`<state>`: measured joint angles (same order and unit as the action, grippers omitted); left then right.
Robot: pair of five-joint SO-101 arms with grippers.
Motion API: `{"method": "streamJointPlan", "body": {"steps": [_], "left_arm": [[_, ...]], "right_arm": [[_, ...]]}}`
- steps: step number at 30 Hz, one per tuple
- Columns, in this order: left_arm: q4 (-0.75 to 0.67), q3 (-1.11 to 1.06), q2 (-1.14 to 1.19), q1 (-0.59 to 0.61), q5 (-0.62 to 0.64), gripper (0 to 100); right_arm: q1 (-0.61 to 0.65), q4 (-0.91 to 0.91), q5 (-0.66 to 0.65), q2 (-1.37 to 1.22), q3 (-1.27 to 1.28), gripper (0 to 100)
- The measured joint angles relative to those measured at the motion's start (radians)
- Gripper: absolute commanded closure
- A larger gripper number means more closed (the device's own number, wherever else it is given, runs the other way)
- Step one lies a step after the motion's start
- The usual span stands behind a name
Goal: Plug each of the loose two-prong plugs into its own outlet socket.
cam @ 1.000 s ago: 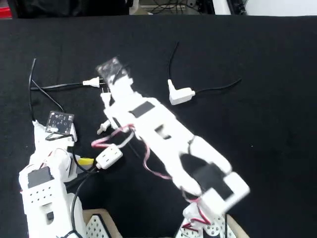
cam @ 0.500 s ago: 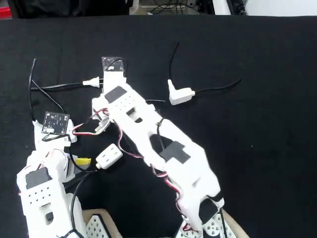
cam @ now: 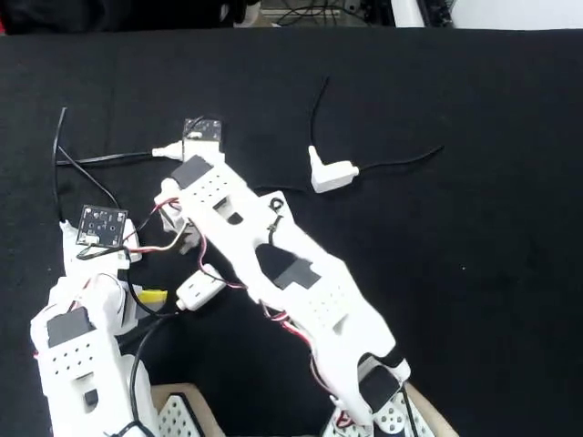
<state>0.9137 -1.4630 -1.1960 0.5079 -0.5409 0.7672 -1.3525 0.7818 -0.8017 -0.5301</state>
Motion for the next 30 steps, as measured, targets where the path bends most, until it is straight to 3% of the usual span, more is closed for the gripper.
{"method": "streamJointPlan", "body": {"steps": [10, 15, 20, 27, 30], "left_arm": [[0.0, 0.0, 0.0, 0.0, 0.0, 59], [0.0, 0.0, 0.0, 0.0, 0.0, 59], [0.0, 0.0, 0.0, 0.0, 0.0, 59], [0.0, 0.0, 0.0, 0.0, 0.0, 59], [0.0, 0.0, 0.0, 0.0, 0.0, 59]], "right_arm": [[-0.015, -0.031, 0.0, -0.008, -0.005, 98.7], [-0.083, -0.166, -0.046, 0.043, -0.015, 98.7], [-0.167, -0.358, -0.302, 0.167, -0.015, 98.7], [-0.308, -0.374, -0.816, 0.267, 0.157, 98.7], [-0.295, -0.371, -0.907, 0.272, 0.288, 98.7]]}}
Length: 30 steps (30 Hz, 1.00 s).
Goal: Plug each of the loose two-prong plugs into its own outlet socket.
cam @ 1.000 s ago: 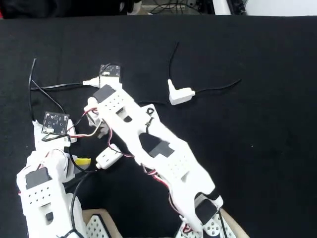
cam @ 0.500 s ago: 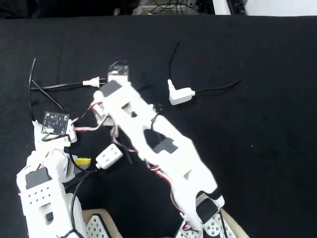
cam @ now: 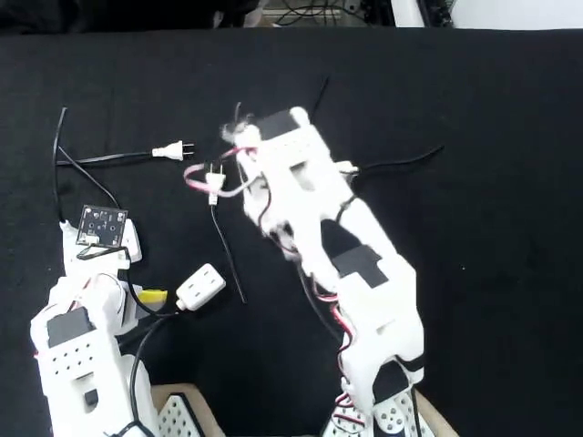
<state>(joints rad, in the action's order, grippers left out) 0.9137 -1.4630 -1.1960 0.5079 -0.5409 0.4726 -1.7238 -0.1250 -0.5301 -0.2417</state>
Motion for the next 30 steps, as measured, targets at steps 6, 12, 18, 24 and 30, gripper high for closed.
{"method": "streamJointPlan", "body": {"steps": [6, 12, 18, 24, 30], "left_arm": [[0.0, 0.0, 0.0, 0.0, 0.0, 59], [0.0, 0.0, 0.0, 0.0, 0.0, 59], [0.0, 0.0, 0.0, 0.0, 0.0, 59], [0.0, 0.0, 0.0, 0.0, 0.0, 59], [0.0, 0.0, 0.0, 0.0, 0.0, 59]], "right_arm": [[0.068, 0.078, -0.029, 0.0, 0.23, 98.7], [0.121, 0.133, -0.029, 0.0, 0.33, 95.9], [0.124, 0.091, -0.028, 0.0, 0.333, 82.5], [0.13, 0.058, 0.035, -0.028, 0.328, 90.0], [0.123, -0.002, 0.038, -0.15, 0.212, 94.1]]}}
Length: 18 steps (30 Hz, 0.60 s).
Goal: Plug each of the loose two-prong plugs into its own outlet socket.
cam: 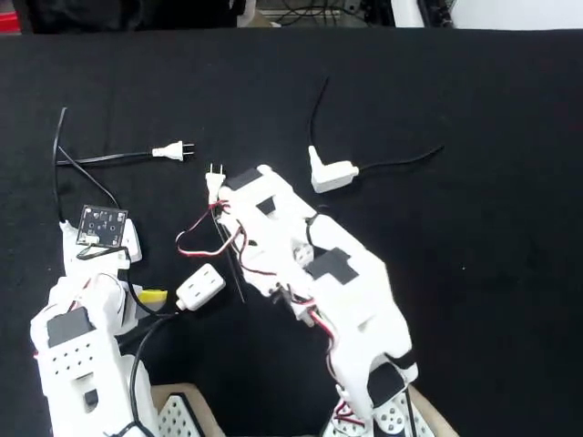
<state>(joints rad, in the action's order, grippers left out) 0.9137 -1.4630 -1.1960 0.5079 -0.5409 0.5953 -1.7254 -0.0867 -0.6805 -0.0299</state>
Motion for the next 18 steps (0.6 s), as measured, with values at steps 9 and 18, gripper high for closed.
{"method": "streamJointPlan", "body": {"steps": [9, 18], "left_arm": [[0.0, 0.0, 0.0, 0.0, 0.0, 59], [0.0, 0.0, 0.0, 0.0, 0.0, 59]], "right_arm": [[-0.025, -0.009, -0.002, -0.064, -0.043, 98.7], [-0.028, -0.009, 0.0, 0.074, -0.025, 98.7]]}}
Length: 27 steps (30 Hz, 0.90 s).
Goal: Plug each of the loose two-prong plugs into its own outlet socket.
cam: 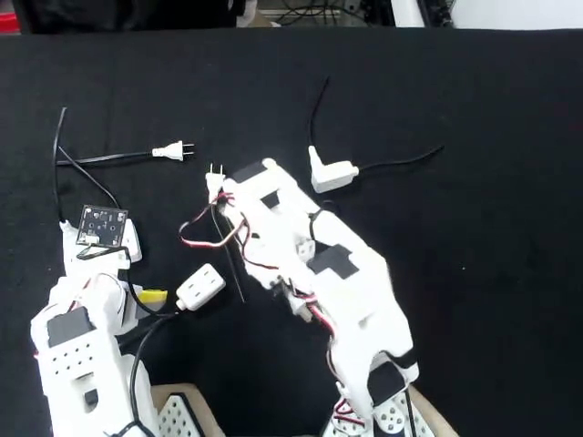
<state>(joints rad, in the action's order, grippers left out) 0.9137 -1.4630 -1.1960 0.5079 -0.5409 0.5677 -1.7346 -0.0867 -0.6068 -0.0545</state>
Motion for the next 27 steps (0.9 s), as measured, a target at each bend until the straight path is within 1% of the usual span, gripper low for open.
{"method": "streamJointPlan", "body": {"steps": [7, 12, 16, 20, 22, 27], "left_arm": [[0.0, 0.0, 0.0, 0.0, 0.0, 59], [0.0, 0.0, 0.0, 0.0, 0.0, 59], [0.0, 0.0, 0.0, -0.006, 0.0, 59], [0.0, 0.0, 0.0, -0.077, 0.0, 59], [0.002, 0.002, -0.005, -0.117, 0.005, 59], [0.057, 0.048, -0.104, -0.21, 0.124, 59]], "right_arm": [[0.057, 0.0, 0.011, 0.413, 0.11, 98.7], [0.066, 0.089, 0.124, 0.736, 0.124, 98.7], [0.068, 0.261, 0.229, 0.921, 0.19, 98.7], [0.071, 0.491, 0.328, 1.017, 0.338, 98.7], [0.097, 0.615, 0.37, 1.043, 0.433, 98.7], [0.187, 0.873, 0.417, 1.102, 0.661, 98.7]]}}
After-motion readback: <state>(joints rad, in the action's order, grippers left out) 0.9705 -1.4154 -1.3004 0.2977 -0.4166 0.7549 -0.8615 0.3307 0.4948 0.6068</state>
